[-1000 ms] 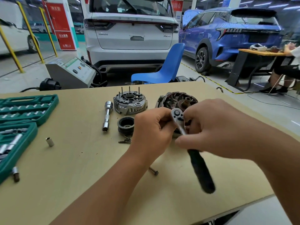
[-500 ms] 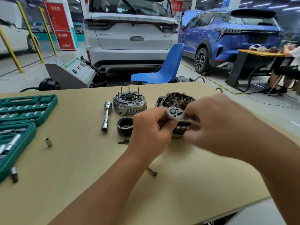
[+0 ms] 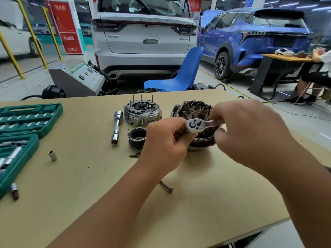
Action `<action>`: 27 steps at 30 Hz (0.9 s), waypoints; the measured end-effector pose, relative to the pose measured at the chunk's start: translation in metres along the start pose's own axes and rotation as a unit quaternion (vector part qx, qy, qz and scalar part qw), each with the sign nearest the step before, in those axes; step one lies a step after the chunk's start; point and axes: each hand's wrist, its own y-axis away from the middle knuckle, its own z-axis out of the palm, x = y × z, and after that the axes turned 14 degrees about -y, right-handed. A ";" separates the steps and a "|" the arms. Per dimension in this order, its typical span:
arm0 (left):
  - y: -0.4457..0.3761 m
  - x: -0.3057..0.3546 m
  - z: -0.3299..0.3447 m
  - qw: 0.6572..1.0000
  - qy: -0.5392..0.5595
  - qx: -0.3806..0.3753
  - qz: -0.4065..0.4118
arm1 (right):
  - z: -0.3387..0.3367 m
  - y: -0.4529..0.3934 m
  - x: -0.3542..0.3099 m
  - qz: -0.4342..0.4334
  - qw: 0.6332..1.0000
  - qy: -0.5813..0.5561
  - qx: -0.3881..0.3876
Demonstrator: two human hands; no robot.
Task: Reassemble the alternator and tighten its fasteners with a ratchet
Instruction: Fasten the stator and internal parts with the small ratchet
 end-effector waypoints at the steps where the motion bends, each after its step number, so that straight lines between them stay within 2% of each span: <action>1: 0.000 0.001 0.000 1.000 0.004 0.002 -0.004 | 0.001 0.001 -0.002 -0.011 1.000 -0.014 -0.015; 4: 0.001 0.003 0.002 0.999 -0.011 0.029 -0.027 | 0.001 0.008 -0.016 -0.012 0.975 -0.141 -0.169; 5: 0.002 0.002 0.002 0.999 -0.008 0.028 -0.030 | 0.002 0.005 -0.014 -0.007 0.976 -0.140 -0.165; 8: 0.002 0.000 -0.002 1.000 0.006 -0.002 -0.013 | -0.001 -0.004 -0.004 0.009 1.000 -0.018 -0.022; 9: 0.002 0.002 -0.003 1.000 0.005 -0.004 -0.011 | -0.001 -0.003 -0.004 -0.004 1.000 -0.001 0.000; 13: 0.000 0.005 -0.001 0.999 0.006 0.022 -0.040 | 0.009 0.008 -0.016 -0.016 0.986 -0.104 -0.127; 14: 0.000 0.003 -0.002 0.999 0.009 0.021 -0.040 | 0.009 0.006 -0.014 -0.004 0.988 -0.097 -0.117; 17: 0.000 0.000 -0.003 1.000 0.009 -0.015 -0.013 | 0.004 -0.001 -0.005 0.001 1.000 -0.021 -0.014; 19: 0.000 0.003 -0.002 1.000 0.008 -0.007 -0.018 | 0.007 0.000 -0.007 -0.018 0.998 -0.043 -0.032; 21: 0.000 0.004 -0.001 0.999 0.005 0.018 -0.031 | 0.011 0.003 -0.013 -0.017 0.988 -0.101 -0.116; 22: 0.000 0.003 -0.001 0.999 0.007 0.017 -0.029 | 0.010 0.002 -0.013 -0.006 0.987 -0.102 -0.123; 25: 0.000 -0.003 -0.002 1.000 0.006 -0.022 -0.005 | 0.006 -0.006 -0.001 0.009 1.000 -0.022 -0.018; 26: 0.000 -0.002 -0.001 1.000 0.001 -0.021 -0.006 | 0.006 -0.005 -0.003 -0.001 1.000 -0.010 0.003; 27: 0.000 0.000 0.000 1.000 0.004 -0.015 -0.015 | 0.008 -0.003 -0.005 -0.008 1.000 -0.021 -0.007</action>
